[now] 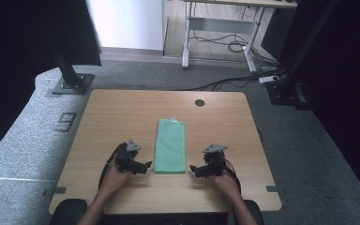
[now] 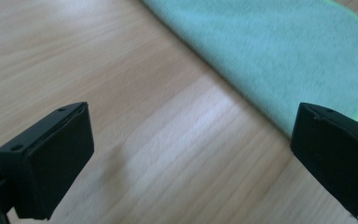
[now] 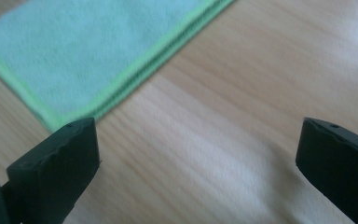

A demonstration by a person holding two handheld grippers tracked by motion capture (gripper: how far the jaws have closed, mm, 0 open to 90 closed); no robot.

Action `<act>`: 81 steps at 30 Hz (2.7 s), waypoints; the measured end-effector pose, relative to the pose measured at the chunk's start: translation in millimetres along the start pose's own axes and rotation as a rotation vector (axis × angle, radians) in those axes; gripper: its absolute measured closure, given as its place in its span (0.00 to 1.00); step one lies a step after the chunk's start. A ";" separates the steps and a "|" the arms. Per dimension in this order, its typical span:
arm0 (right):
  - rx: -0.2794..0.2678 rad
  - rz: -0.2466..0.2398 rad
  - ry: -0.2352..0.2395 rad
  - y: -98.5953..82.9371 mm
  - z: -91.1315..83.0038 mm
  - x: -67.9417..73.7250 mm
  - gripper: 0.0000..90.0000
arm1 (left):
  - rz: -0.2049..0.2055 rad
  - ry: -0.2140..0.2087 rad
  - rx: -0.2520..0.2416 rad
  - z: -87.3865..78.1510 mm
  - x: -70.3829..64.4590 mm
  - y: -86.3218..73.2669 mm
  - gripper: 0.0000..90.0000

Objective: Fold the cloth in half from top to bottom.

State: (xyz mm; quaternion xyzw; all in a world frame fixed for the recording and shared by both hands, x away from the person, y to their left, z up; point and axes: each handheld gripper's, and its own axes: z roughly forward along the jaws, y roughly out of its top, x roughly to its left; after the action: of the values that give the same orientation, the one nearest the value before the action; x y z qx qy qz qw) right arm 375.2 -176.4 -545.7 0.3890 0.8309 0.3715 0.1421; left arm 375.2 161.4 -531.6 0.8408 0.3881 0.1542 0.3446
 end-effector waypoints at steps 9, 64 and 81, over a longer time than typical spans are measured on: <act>-0.009 -0.020 -0.010 27.4 18.5 4.2 0.00 | 0.036 0.007 0.016 22.7 -6.6 15.3 0.00; 0.047 -0.093 0.035 3.0 17.0 40.0 0.01 | -0.013 0.000 0.051 28.6 -12.4 6.1 0.03; 0.059 -0.091 0.062 25.0 17.4 26.3 0.05 | -0.020 0.007 0.039 28.0 -13.5 3.7 0.04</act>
State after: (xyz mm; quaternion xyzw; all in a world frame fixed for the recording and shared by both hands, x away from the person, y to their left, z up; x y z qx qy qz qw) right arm 380.7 -137.2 -538.0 0.3432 0.8624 0.3518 0.1215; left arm 383.1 136.5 -548.9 0.8427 0.4008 0.1462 0.3284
